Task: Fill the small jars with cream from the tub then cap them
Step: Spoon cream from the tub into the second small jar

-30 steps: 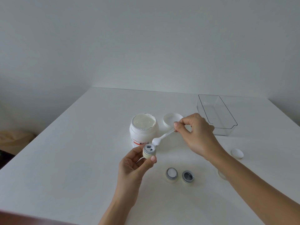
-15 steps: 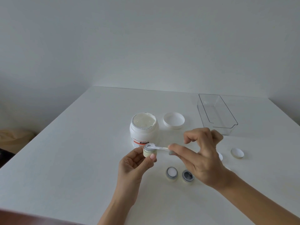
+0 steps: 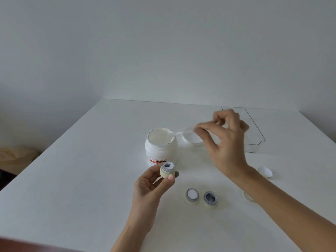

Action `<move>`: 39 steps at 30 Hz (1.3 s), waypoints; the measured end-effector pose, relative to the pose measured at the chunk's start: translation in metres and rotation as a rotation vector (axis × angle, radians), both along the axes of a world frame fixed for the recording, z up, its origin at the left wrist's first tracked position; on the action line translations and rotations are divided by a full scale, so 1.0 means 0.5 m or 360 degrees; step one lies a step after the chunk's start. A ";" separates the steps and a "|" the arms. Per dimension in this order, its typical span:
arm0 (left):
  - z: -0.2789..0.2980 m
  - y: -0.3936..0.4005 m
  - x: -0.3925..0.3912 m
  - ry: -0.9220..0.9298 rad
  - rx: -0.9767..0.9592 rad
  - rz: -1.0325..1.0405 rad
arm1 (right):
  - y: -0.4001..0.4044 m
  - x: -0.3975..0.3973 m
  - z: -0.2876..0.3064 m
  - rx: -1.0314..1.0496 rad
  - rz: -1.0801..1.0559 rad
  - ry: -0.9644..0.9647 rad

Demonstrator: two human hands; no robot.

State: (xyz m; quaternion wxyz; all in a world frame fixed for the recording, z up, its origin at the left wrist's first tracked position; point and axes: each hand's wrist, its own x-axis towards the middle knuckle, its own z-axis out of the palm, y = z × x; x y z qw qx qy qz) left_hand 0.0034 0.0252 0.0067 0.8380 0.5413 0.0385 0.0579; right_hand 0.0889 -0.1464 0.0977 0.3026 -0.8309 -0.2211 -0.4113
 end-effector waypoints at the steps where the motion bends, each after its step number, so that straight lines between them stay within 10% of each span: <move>1: 0.000 -0.001 0.000 -0.0007 0.0003 -0.0013 | 0.015 0.015 0.008 -0.0058 -0.0007 0.0092; 12: 0.002 -0.004 -0.001 0.0012 -0.0075 -0.0029 | 0.163 0.121 0.023 -0.0986 0.0033 0.0701; 39: -0.007 0.003 0.004 -0.0008 0.0121 0.0059 | 0.032 0.093 0.032 0.0495 0.0378 0.1837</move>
